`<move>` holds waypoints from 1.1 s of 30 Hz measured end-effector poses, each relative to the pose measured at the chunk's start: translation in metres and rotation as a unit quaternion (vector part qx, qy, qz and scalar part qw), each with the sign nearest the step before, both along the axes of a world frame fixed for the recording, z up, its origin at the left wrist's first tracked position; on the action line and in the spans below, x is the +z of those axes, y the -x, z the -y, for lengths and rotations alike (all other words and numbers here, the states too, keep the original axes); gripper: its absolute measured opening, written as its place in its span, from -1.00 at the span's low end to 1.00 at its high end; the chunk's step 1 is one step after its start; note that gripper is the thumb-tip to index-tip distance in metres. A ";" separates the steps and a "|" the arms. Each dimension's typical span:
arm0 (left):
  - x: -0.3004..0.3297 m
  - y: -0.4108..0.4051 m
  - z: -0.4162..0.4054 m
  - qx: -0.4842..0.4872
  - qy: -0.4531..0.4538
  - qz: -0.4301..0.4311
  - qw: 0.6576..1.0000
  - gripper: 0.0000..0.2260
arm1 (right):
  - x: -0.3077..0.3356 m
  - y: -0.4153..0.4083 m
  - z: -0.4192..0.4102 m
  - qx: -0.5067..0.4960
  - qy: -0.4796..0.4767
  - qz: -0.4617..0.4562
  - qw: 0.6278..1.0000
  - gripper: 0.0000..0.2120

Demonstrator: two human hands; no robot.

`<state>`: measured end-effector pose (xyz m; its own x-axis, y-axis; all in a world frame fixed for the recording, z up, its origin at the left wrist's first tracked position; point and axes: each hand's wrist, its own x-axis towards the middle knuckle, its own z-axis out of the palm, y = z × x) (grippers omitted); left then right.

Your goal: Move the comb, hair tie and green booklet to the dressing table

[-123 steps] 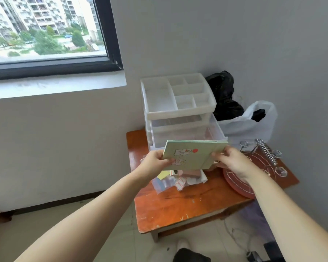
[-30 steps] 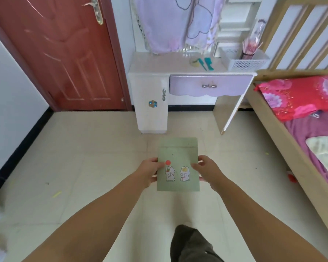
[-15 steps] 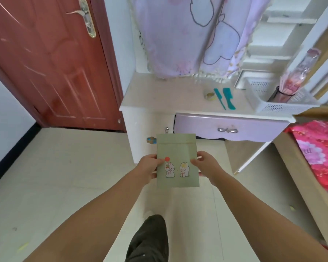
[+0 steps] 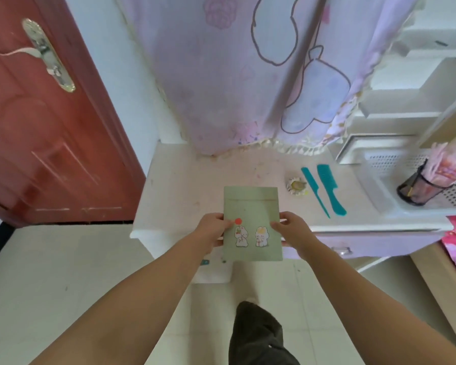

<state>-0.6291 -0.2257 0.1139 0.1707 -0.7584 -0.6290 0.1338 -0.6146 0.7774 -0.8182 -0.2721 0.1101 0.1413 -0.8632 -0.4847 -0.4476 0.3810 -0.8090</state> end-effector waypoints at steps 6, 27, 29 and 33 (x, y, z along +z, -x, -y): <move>-0.025 -0.002 0.097 0.005 -0.019 0.071 0.997 -0.86 | -0.020 -0.006 0.100 0.023 -0.022 -0.029 0.999 -0.75; -0.084 -0.013 0.156 -0.241 -0.053 0.460 0.853 -0.64 | -0.082 -0.029 0.152 0.045 0.013 -0.250 0.967 -0.75; -0.084 -0.017 0.150 -0.262 -0.035 0.464 0.846 -0.71 | -0.074 -0.025 0.155 0.056 0.001 -0.251 0.966 -0.69; -0.085 -0.031 0.133 -0.342 0.022 0.541 0.768 -0.73 | -0.031 -0.014 0.170 0.122 -0.033 -0.278 0.952 -0.64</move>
